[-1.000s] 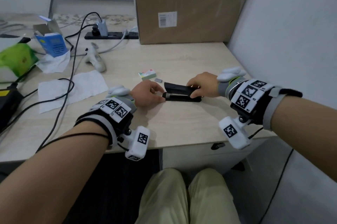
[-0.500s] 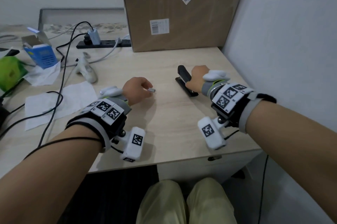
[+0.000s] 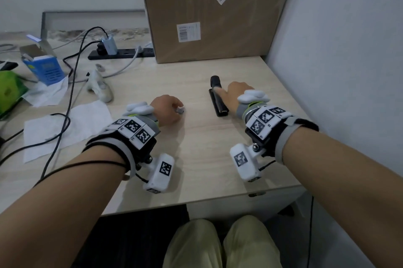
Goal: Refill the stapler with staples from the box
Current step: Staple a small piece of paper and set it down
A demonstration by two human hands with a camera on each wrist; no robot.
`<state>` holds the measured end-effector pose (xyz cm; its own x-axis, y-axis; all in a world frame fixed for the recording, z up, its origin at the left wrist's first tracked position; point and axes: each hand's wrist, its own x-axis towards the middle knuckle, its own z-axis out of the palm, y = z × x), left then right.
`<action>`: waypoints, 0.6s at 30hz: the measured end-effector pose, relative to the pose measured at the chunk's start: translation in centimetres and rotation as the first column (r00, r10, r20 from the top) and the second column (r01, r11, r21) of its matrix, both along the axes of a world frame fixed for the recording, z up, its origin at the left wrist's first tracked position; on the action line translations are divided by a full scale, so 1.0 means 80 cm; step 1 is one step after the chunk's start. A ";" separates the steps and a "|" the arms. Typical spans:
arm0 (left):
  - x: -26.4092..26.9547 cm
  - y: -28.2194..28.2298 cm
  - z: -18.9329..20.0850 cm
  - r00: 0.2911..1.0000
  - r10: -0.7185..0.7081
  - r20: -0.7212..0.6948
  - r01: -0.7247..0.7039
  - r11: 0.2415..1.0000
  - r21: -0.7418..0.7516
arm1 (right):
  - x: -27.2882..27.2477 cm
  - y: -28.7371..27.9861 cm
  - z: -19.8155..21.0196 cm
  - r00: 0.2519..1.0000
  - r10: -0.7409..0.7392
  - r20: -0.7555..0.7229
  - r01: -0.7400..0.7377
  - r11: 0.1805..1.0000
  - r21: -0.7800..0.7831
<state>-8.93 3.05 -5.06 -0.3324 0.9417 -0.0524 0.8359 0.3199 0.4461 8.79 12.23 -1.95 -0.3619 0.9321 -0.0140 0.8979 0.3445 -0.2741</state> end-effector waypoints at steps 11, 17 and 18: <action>0.009 -0.005 -0.004 1.000 0.005 0.021 -0.006 0.999 0.045 | 0.136 0.026 -0.018 0.979 -0.184 -0.083 0.174 0.977 -0.122; 0.027 -0.016 -0.007 0.998 0.010 0.057 -0.014 0.998 0.057 | 0.132 0.005 -0.028 0.984 -0.176 -0.010 0.173 0.976 -0.132; 0.031 -0.018 -0.007 0.998 0.006 0.060 -0.009 0.998 0.057 | 0.131 0.000 -0.026 0.985 -0.171 -0.013 0.168 0.977 -0.130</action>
<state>-6.42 1.59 -5.66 -0.3376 0.9411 -0.0188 0.8049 0.2990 0.5125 19.25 12.21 -4.05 -0.2001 0.9711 -0.1304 0.9329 0.1481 -0.3283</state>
